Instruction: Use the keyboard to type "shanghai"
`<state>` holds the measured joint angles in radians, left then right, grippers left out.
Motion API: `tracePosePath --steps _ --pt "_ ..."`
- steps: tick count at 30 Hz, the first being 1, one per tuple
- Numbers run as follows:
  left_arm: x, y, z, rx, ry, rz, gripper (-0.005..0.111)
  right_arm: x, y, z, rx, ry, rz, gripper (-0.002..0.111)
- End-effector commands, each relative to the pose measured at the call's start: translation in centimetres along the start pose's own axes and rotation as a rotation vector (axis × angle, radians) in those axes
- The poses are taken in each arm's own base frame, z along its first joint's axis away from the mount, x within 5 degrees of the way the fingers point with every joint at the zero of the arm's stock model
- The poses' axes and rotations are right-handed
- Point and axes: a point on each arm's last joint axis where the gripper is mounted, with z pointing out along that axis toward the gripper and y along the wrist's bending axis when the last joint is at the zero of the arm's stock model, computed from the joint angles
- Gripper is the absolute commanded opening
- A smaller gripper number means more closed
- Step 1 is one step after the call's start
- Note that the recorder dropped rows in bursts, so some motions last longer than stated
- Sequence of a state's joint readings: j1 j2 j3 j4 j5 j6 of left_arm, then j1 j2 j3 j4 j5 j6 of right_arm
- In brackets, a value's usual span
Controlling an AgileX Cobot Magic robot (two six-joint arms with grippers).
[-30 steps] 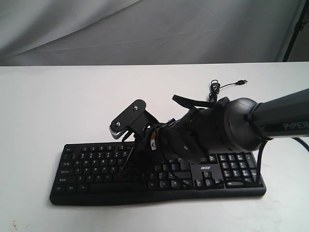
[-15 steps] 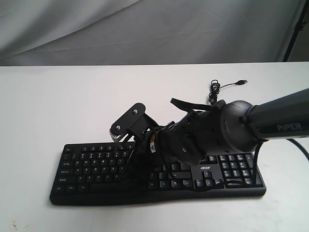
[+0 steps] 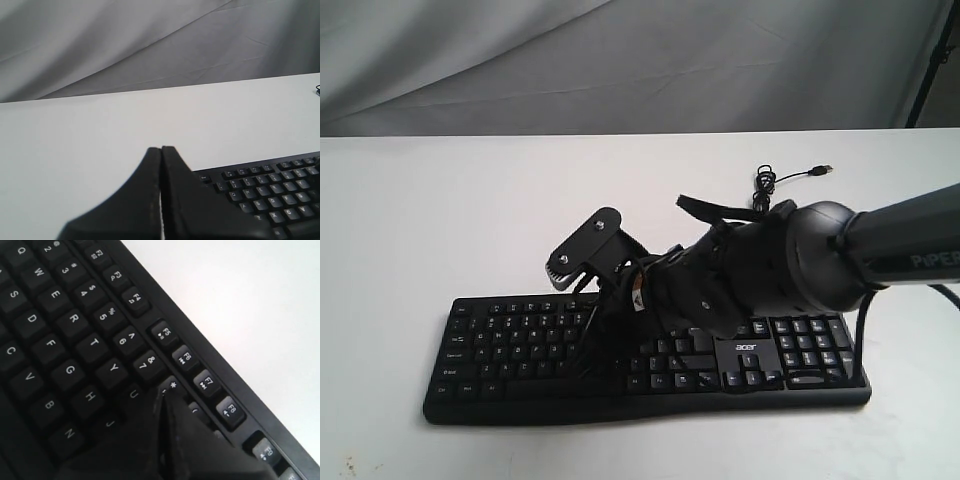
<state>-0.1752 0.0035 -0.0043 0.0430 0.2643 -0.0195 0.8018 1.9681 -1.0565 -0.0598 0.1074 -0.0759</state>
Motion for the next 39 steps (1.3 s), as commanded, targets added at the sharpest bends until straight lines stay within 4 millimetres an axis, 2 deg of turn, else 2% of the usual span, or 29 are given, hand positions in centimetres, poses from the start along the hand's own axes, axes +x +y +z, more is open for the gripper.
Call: tracePosePath --steps 1,6,9,12,17,20,25,34,37,39 --pt "0.1 0.0 0.0 0.003 -0.002 -0.002 0.000 -0.8 0.1 -1.6 0.005 -0.019 -0.040 0.000" --pt "0.1 0.0 0.0 0.003 -0.002 -0.002 0.000 -0.7 0.8 -3.4 0.000 -0.080 -0.098 0.000" --pt "0.1 0.0 0.0 0.003 -0.002 -0.002 0.000 0.3 1.4 -5.2 -0.003 -0.157 -0.120 0.000" --pt "0.1 0.0 0.0 0.003 -0.002 -0.002 0.000 1.9 1.5 -7.4 -0.002 -0.222 -0.092 0.000" --pt "0.1 0.0 0.0 0.003 -0.002 -0.002 0.000 6.1 2.0 -11.4 0.002 -0.354 -0.058 0.000" --pt "0.1 0.0 0.0 0.003 -0.002 -0.002 0.000 8.3 2.2 -13.0 0.000 -0.389 -0.028 0.000" --pt "0.1 0.0 0.0 0.003 -0.002 -0.002 0.000 10.8 2.4 -14.3 -0.002 -0.371 -0.026 0.000" --pt "0.1 0.0 0.0 0.003 -0.002 -0.002 0.000 10.9 2.4 -14.5 -0.005 -0.380 -0.041 0.000" --pt "0.1 0.0 0.0 0.003 -0.002 -0.002 0.000 10.5 2.5 -16.1 0.000 -0.450 -0.093 0.000" --pt "0.1 0.0 0.0 0.003 -0.002 -0.002 0.000 11.2 2.5 -17.6 0.009 -0.505 -0.081 0.000"
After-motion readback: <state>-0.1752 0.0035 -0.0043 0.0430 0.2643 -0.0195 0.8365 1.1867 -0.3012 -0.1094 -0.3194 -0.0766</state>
